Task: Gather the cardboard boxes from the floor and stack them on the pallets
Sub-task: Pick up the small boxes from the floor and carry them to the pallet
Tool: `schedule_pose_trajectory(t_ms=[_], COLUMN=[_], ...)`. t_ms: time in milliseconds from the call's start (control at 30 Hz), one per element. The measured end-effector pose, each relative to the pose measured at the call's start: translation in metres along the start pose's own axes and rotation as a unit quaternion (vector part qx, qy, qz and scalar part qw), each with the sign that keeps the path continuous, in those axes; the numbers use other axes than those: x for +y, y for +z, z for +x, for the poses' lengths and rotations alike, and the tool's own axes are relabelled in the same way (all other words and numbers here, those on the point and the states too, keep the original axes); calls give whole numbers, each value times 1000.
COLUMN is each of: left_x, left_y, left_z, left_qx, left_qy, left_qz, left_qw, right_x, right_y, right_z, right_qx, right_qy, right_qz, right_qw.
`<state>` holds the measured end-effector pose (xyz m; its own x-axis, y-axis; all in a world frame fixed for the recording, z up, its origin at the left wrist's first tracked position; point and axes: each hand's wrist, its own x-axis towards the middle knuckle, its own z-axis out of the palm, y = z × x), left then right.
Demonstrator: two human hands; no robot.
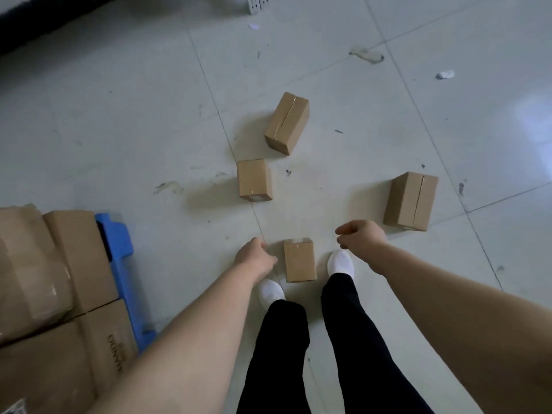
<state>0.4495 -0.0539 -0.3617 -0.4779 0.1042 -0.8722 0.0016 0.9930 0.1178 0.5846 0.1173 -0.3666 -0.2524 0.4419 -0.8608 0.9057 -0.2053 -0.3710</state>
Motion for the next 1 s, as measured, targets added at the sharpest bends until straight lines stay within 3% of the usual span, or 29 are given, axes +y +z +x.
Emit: schedule_pose_trajectory(t_ms=[300, 433, 733, 1000], left_x=[14, 9, -4, -6], left_y=[106, 153, 228, 243], left_z=[136, 179, 218, 237], left_qx=[-29, -6, 19, 78], left_qy=[-34, -34, -97, -114], left_qz=[-47, -46, -9, 8], left_qw=[998, 998, 995, 990], right_x=[24, 49, 91, 92], right_y=[57, 87, 108, 117], right_z=[145, 187, 241, 253], right_qx=[-39, -32, -28, -31], right_qy=[-36, -31, -24, -45], right_qz=[-89, -92, -102, -111], right_qw=[995, 995, 994, 992])
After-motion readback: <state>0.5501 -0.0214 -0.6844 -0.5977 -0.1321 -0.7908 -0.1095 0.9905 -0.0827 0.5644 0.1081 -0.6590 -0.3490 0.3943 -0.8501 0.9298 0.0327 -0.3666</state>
